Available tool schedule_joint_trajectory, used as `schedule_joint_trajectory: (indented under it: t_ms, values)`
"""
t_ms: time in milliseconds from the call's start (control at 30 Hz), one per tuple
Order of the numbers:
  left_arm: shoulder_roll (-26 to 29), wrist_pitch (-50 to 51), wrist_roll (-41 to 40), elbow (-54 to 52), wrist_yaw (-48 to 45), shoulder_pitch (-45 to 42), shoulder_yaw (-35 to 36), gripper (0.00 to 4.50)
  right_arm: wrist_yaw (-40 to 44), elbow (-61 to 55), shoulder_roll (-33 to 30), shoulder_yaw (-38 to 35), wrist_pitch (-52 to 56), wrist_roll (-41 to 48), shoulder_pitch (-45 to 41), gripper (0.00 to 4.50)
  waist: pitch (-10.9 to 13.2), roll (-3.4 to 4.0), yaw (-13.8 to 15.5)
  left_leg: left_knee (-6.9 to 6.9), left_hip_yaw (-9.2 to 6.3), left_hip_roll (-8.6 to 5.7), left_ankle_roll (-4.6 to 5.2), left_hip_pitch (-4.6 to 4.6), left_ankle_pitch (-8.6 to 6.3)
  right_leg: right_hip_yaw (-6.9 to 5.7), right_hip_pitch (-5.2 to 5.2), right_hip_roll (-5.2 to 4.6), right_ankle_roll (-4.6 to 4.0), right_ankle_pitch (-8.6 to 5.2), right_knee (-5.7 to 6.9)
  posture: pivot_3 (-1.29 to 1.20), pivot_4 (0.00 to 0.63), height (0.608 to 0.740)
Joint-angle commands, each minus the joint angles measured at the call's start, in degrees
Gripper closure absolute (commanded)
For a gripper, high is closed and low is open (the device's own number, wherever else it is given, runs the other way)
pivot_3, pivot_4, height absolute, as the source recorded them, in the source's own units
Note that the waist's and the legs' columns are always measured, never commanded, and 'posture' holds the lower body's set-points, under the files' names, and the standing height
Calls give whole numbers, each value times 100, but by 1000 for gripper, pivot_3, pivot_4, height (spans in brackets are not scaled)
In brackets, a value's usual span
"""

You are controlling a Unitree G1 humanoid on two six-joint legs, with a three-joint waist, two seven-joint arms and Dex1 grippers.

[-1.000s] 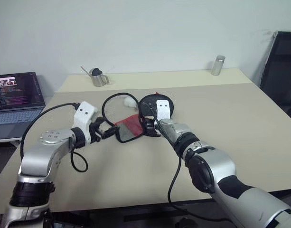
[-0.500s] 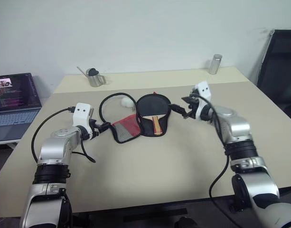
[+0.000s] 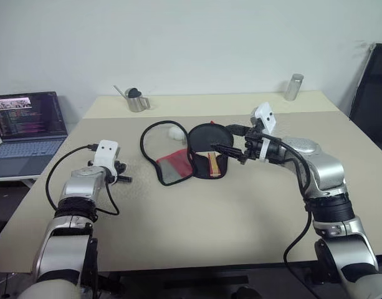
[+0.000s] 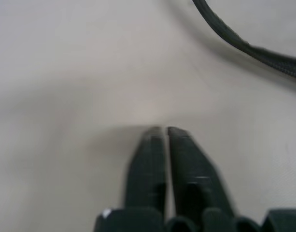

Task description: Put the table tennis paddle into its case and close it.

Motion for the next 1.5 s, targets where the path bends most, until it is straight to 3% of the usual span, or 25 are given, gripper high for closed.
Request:
schedule_joint_trajectory:
  t_ms: [33, 433, 767, 867, 1100, 1267, 1500]
  values:
    - [-162, -390, 176, 442, -13, -429, -92, 4469, -118, -230, 51, 80, -13, 16, -28, 0, -1, -1, 34, 0, 0, 0, 0, 0, 0, -1, 0, 0, 0, 0, 1, 0, 150, 740]
    - [-1050, -700, 221, 1001, -208, -946, -79, 4469, -402, -440, 8, 38, 42, 31, 62, 0, -5, -8, 64, 3, 0, -2, 1, -1, 0, -3, 1, -2, 0, 0, 3, 0, 150, 740]
    - [-1251, -946, 182, 921, -86, -867, 88, 4469, -847, -268, -105, -257, -76, -50, -49, 0, -6, -10, 74, 3, -2, -3, 1, -1, 1, -4, 2, -3, 0, 0, 5, 0, 150, 740]
    - [-1336, -1183, 49, 754, -193, -873, 205, 4469, -917, -217, -169, -320, -164, -84, -92, 0, -6, -11, 73, 3, -3, -3, 2, -2, 1, -5, 2, -3, 0, 0, 4, 0, 150, 740]
    - [-1706, -1828, -859, -341, -1032, -964, 750, 4469, -751, 446, -1036, -647, -644, -264, -396, 0, -1, -19, 90, 12, -16, -3, 1, -28, 1, -25, -3, -7, 0, 0, -13, 0, 150, 740]
    - [-1883, -1698, -1034, -950, -1238, -1035, 638, 4469, -708, 554, -1344, -753, -754, -304, -374, 0, -1, -19, 24, 5, -8, 0, 1, -29, 1, -20, -2, -7, 0, 0, -20, 0, 150, 740]
    - [-2574, -1425, -929, -1358, -966, -914, 225, 4469, -854, 407, -1407, -830, -744, -278, -241, 0, -1, -20, 42, 9, 0, 0, 3, -27, 2, -8, -4, -5, 1, 1, -12, 0, 150, 740]
